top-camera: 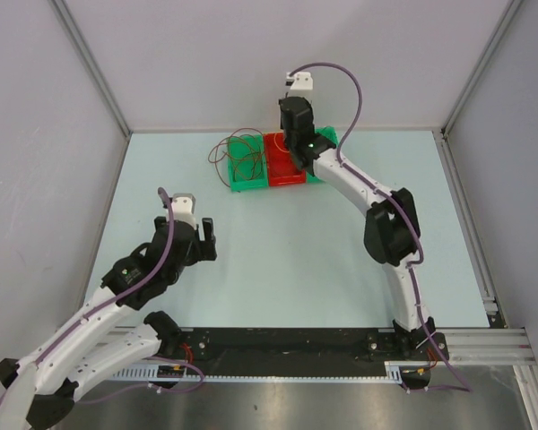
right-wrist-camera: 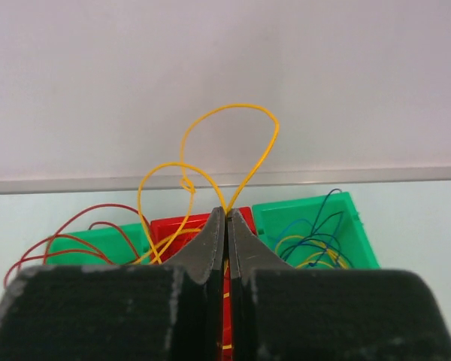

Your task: Untangle the cables

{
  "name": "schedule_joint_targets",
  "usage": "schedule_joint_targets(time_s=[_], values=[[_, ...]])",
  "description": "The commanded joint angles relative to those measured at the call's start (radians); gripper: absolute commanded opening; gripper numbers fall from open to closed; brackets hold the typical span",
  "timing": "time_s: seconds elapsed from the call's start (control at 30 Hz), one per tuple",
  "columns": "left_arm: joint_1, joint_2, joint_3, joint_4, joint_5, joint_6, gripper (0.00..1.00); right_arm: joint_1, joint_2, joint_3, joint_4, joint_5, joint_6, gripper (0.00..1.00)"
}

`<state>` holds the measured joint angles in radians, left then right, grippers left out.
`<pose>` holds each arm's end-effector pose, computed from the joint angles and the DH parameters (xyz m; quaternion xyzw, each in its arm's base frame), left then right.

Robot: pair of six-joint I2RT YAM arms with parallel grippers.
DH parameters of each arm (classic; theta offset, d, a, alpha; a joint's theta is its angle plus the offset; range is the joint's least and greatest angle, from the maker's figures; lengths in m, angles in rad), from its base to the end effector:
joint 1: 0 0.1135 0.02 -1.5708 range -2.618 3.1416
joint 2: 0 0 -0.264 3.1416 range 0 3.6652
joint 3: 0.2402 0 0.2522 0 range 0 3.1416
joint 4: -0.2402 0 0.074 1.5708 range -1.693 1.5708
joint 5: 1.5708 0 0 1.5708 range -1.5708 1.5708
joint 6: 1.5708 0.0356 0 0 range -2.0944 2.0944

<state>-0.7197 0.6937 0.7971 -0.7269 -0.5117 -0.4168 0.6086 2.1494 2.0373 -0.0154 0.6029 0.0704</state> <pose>0.1166 -0.0790 0.3059 0.0158 0.8685 -0.0477 0.4931 0.4357 0.2790 0.3536 -0.0015 0.7432 -0.0001 0.6691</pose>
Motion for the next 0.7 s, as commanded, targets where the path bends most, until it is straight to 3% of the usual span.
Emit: schedule_joint_targets(time_s=[0.0, 0.2, 0.67], values=[[0.000, 0.000, 0.014, 0.011, 0.006, 0.018, 0.83, -0.027, 0.128, 0.062, 0.099, 0.012, 0.049, 0.00], [0.002, 0.004, 0.016, 0.014, 0.007, 0.018, 0.83, -0.038, 0.245, 0.127, 0.022, -0.021, 0.089, 0.00], [0.020, 0.020, 0.016, 0.021, 0.029, 0.024, 0.83, -0.061, 0.210, 0.057, -0.008, -0.106, 0.121, 0.00]])
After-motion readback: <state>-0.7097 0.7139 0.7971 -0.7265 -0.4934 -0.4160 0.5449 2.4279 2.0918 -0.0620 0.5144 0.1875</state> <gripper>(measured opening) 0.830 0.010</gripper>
